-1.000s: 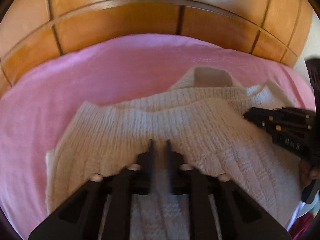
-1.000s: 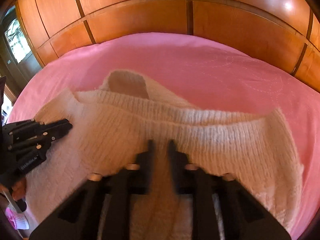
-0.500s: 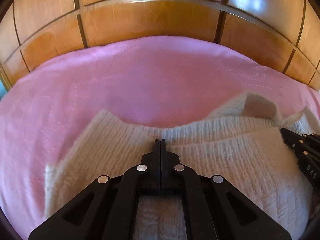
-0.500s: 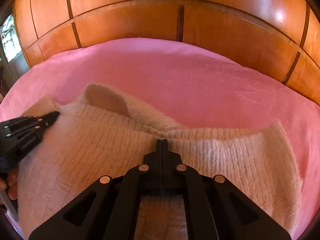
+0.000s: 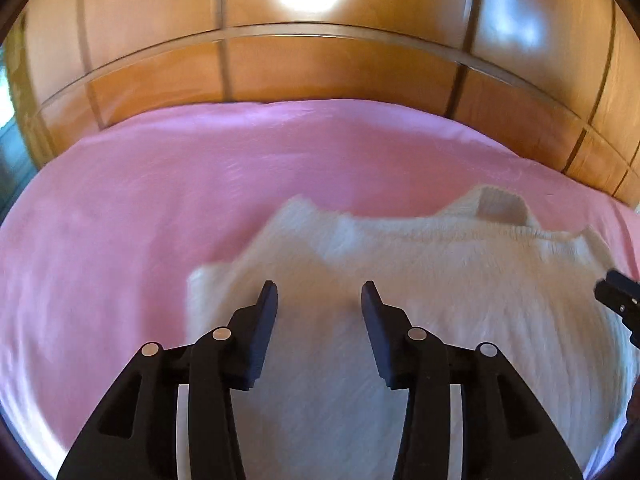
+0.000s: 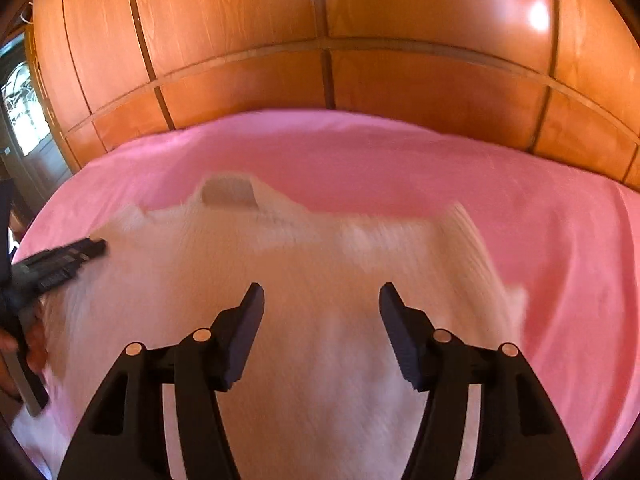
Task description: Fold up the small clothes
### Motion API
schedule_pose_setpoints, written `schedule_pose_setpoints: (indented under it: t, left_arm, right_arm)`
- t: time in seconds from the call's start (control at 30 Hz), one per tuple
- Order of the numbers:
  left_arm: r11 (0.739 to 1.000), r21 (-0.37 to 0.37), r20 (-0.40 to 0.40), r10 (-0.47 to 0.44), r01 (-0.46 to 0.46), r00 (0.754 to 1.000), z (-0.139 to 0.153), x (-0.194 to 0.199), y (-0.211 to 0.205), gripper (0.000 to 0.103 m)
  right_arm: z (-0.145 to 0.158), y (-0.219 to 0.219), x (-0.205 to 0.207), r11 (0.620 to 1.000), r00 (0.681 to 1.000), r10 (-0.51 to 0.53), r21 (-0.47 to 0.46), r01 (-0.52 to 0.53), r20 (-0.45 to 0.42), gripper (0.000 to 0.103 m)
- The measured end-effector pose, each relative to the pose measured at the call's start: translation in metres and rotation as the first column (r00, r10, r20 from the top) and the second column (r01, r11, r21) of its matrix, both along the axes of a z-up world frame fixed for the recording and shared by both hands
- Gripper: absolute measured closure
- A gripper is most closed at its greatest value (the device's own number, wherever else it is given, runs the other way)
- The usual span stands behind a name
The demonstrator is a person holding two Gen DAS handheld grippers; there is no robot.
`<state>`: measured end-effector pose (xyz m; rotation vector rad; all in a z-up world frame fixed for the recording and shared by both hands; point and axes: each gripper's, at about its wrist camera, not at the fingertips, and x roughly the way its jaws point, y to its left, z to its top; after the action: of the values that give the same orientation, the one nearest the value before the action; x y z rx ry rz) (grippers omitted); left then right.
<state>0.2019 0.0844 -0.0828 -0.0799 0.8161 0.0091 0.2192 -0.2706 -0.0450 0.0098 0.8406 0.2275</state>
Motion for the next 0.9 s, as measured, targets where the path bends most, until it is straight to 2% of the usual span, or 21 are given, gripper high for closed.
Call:
schedule_pose_setpoints:
  t: [0.07, 0.1, 0.13, 0.17, 0.2, 0.23, 0.3, 0.33, 0.37, 0.5, 0.57, 0.6, 0.7, 0.73, 0.77, 0.8, 0.83, 0.9]
  left_arm:
    - [0.998, 0.023, 0.002, 0.056, -0.056, 0.998, -0.006, -0.020, 0.023, 0.060]
    - [0.995, 0.048, -0.019, 0.084, -0.083, 0.996, -0.012, -0.024, 0.031, 0.060]
    - [0.994, 0.040, -0.050, 0.105, -0.104, 0.993, -0.019, -0.030, 0.043, 0.060]
    - [0.994, -0.010, -0.061, 0.112, -0.113, 0.992, -0.024, -0.038, 0.054, 0.056]
    - [0.990, -0.055, -0.061, 0.123, -0.126, 0.991, -0.026, -0.045, 0.063, 0.047]
    - [0.985, -0.087, -0.059, 0.146, -0.151, 0.987, -0.026, -0.054, 0.073, 0.044]
    - [0.974, -0.145, -0.054, 0.166, -0.173, 0.985, -0.023, -0.069, 0.087, 0.043]
    - [0.970, -0.163, -0.053, 0.173, -0.179, 0.984, -0.021, -0.075, 0.090, 0.043]
    - [0.966, -0.187, -0.053, 0.173, -0.180, 0.983, -0.020, -0.083, 0.093, 0.043]
    - [0.954, -0.262, -0.071, 0.128, -0.143, 0.989, -0.023, -0.109, 0.093, 0.043]
    - [0.953, -0.274, -0.081, 0.111, -0.129, 0.991, -0.027, -0.120, 0.088, 0.042]
    - [0.952, -0.280, -0.081, 0.105, -0.124, 0.991, -0.028, -0.126, 0.087, 0.038]
    - [0.953, -0.288, -0.075, 0.077, -0.095, 0.994, -0.030, -0.140, 0.079, 0.038]
    - [0.954, -0.285, -0.074, 0.068, -0.086, 0.995, -0.031, -0.141, 0.076, 0.038]
    - [0.956, -0.284, -0.074, 0.053, -0.072, 0.996, -0.032, -0.142, 0.073, 0.044]
    - [0.956, -0.288, -0.075, 0.035, -0.055, 0.997, -0.033, -0.142, 0.070, 0.064]
    - [0.952, -0.305, -0.092, 0.000, -0.028, 0.996, -0.036, -0.141, 0.065, 0.070]
    - [0.954, -0.300, -0.089, -0.012, -0.016, 0.996, -0.036, -0.138, 0.061, 0.086]
  right_arm:
    - [-0.013, -0.023, -0.012, 0.997, 0.998, -0.055, -0.057, 0.054, -0.022, 0.036]
    - [-0.019, -0.033, -0.014, 0.996, 0.997, -0.072, -0.047, 0.070, -0.038, 0.036]
    - [-0.023, -0.046, -0.017, 0.997, 0.995, -0.083, 0.000, 0.083, -0.047, 0.036]
    - [-0.023, -0.060, -0.022, 0.992, 0.993, -0.103, 0.064, 0.106, -0.051, 0.036]
    - [-0.021, -0.069, -0.025, 0.986, 0.991, -0.122, 0.103, 0.128, -0.058, 0.036]
    - [-0.019, -0.076, -0.028, 0.981, 0.989, -0.134, 0.135, 0.142, -0.064, 0.036]
    - [-0.011, -0.093, -0.039, 0.958, 0.982, -0.173, 0.220, 0.184, -0.071, 0.036]
    - [-0.009, -0.099, -0.043, 0.952, 0.978, -0.194, 0.227, 0.205, -0.070, 0.030]
    - [-0.008, -0.103, -0.047, 0.947, 0.975, -0.211, 0.234, 0.223, -0.074, 0.026]
    - [-0.021, -0.114, -0.063, 0.925, 0.970, -0.204, 0.297, 0.236, -0.134, 0.026]
    - [-0.032, -0.117, -0.075, 0.917, 0.964, -0.203, 0.312, 0.249, -0.171, 0.026]
    - [-0.036, -0.118, -0.081, 0.910, 0.964, -0.193, 0.334, 0.245, -0.183, 0.025]
    - [-0.039, -0.118, -0.099, 0.897, 0.971, -0.144, 0.390, 0.210, -0.191, 0.026]
    - [-0.038, -0.116, -0.105, 0.897, 0.973, -0.129, 0.395, 0.197, -0.193, 0.033]
    - [-0.038, -0.115, -0.109, 0.900, 0.973, -0.120, 0.392, 0.189, -0.195, 0.051]
    - [-0.038, -0.111, -0.113, 0.906, 0.974, -0.105, 0.385, 0.177, -0.201, 0.063]
    - [-0.037, -0.109, -0.116, 0.904, 0.974, -0.094, 0.391, 0.171, -0.207, 0.077]
    - [-0.031, -0.106, -0.123, 0.907, 0.975, -0.100, 0.385, 0.172, -0.200, 0.082]
